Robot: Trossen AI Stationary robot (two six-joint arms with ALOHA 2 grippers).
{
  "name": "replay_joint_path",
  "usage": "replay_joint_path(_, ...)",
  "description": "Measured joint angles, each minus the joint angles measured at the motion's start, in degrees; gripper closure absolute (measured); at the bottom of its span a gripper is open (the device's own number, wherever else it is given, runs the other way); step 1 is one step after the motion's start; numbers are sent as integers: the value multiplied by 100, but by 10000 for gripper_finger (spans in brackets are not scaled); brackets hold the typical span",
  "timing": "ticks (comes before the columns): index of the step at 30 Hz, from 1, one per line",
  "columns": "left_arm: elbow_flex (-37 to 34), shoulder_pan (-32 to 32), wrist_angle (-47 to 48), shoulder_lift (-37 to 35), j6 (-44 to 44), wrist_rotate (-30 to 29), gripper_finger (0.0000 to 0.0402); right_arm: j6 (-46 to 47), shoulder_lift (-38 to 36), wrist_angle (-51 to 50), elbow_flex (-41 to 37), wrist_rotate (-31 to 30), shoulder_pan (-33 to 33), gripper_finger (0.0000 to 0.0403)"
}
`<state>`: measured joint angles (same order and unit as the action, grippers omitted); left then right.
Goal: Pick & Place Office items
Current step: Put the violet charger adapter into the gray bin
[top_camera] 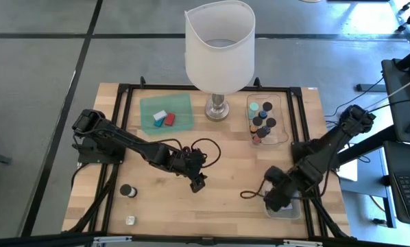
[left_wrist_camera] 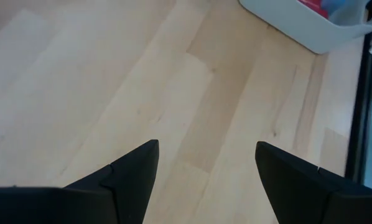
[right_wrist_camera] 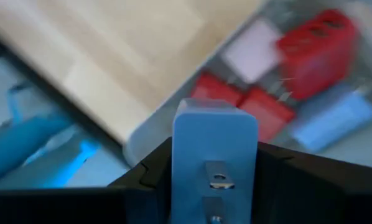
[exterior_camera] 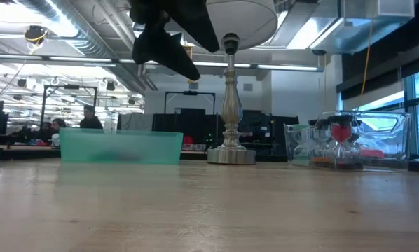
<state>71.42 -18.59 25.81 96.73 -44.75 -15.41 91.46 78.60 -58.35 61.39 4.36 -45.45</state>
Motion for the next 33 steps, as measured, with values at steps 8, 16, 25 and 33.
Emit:
replay_joint_path(8,0,33,-25,1,0,-118,137,353,368,-404,0,-220,-90,276)
replay_joint_path(16,0,33,-25,2,4,-111,137,-76,882,-395,0,-36,-89,276)
replay_joint_path(25,0,31,-25,2,204,-102,137,-212,1269,-389,0,-46,-90,268)
replay_joint_path(33,0,40,-16,2,400,-102,137,-214,1291,-396,0,-94,-90,230)
